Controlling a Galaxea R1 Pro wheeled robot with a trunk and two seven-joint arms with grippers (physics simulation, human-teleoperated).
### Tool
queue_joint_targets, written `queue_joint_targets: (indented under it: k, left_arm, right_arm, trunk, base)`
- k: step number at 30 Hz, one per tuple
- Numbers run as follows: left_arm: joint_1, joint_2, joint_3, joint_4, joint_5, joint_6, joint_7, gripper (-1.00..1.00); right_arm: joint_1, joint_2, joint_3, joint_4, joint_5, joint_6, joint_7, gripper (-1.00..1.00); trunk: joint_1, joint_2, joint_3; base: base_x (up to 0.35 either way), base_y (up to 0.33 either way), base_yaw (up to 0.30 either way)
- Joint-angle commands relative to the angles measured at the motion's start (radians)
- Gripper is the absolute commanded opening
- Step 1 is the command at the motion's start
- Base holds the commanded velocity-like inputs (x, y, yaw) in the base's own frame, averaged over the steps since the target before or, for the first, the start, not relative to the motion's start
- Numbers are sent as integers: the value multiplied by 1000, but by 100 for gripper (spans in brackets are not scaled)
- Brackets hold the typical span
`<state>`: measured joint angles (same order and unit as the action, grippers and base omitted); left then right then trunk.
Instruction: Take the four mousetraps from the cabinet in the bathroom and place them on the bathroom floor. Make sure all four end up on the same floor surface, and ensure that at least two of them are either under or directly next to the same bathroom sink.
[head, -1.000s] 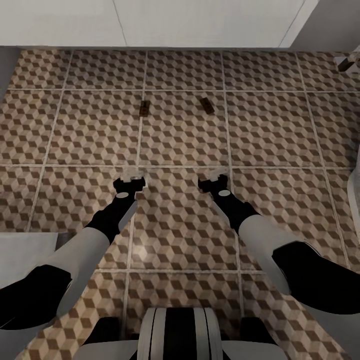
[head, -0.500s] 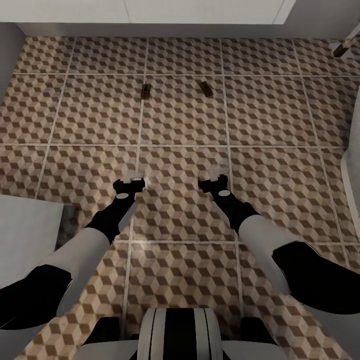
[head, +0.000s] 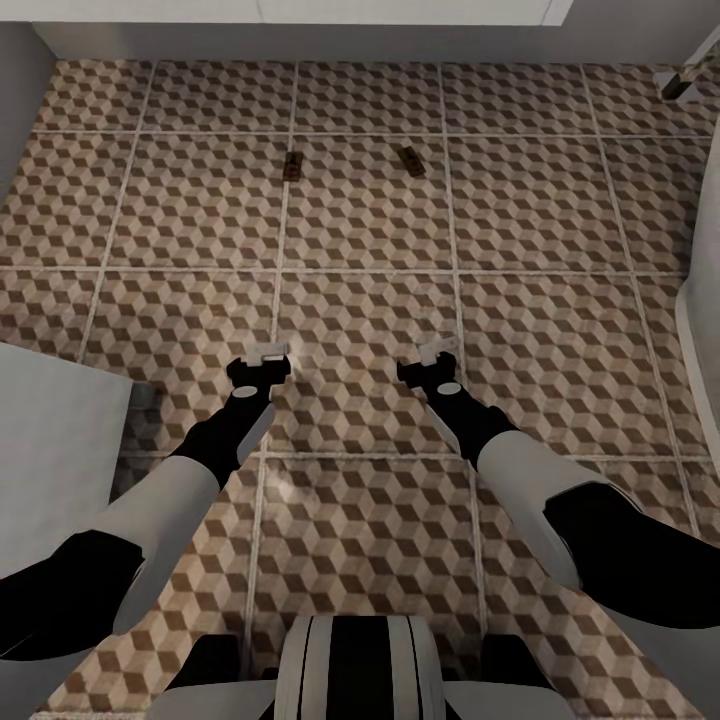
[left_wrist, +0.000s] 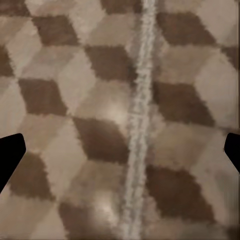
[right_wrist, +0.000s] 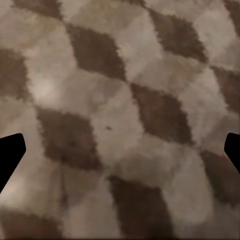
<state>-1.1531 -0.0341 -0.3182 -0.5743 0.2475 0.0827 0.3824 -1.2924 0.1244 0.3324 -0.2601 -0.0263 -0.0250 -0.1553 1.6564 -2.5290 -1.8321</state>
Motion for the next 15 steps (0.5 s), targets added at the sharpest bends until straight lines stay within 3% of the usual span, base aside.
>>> queue_joint_targets:
  k: [1,15]
  left_arm:
    - [0,1,-7,-2,7,5,9,100]
    - [3,1,-7,3,9,5,9,100]
  right_arm:
    - [-1,0,7,2,-3,-3,-6,100]
    - [-1,0,8,4,-3,-3,-6,100]
  trunk:
    - [0,0,0]
    - [0,0,0]
  base:
    - [-12,0,0]
    - [-2,0,0]
